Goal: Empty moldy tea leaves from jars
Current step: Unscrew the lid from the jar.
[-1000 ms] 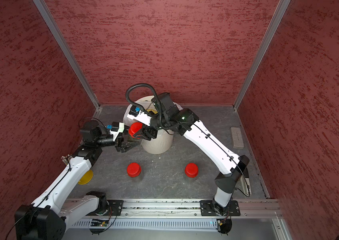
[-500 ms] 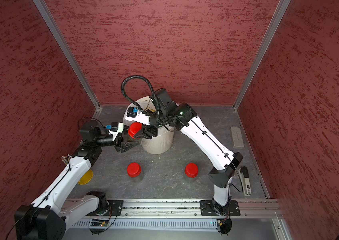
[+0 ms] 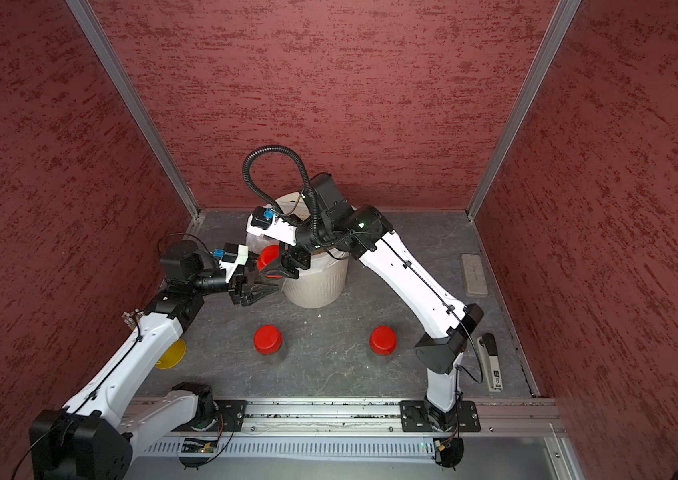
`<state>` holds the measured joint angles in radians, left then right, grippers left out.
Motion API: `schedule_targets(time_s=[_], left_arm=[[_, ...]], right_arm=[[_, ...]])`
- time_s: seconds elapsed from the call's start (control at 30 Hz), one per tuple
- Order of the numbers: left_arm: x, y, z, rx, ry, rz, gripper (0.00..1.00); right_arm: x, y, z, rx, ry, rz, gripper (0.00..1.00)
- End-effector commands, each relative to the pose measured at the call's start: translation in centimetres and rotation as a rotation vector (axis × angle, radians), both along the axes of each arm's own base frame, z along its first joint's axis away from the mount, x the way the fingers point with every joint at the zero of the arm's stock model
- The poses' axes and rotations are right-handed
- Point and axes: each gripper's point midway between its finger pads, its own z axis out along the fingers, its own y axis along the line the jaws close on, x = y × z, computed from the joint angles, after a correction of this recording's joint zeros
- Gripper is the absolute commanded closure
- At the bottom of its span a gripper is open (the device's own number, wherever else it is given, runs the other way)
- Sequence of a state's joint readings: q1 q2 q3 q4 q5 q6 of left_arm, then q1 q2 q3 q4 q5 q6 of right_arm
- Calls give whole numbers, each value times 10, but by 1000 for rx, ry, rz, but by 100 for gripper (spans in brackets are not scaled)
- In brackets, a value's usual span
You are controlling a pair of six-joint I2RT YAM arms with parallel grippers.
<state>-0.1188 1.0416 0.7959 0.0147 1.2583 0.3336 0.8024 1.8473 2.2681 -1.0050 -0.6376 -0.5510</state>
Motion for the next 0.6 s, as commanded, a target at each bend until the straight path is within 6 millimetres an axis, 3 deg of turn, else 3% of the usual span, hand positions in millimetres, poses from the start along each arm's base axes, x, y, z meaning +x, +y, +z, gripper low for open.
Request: schedule_targets(time_s=[0.0, 0.2, 0.37, 0.57], left_arm=[[-3, -1, 6, -6, -6, -17, 35], [-3, 0, 6, -2, -17, -7, 35], [-2, 1, 7, -1, -22, 2, 35], [-1, 3, 7, 0, -27, 10, 35]], right_arm=[[2, -2, 27, 79, 8, -67, 6], [5, -2, 30, 102, 127, -184, 1], [17, -16, 26, 135, 207, -385, 1], [5, -30, 18, 179, 257, -465, 2]])
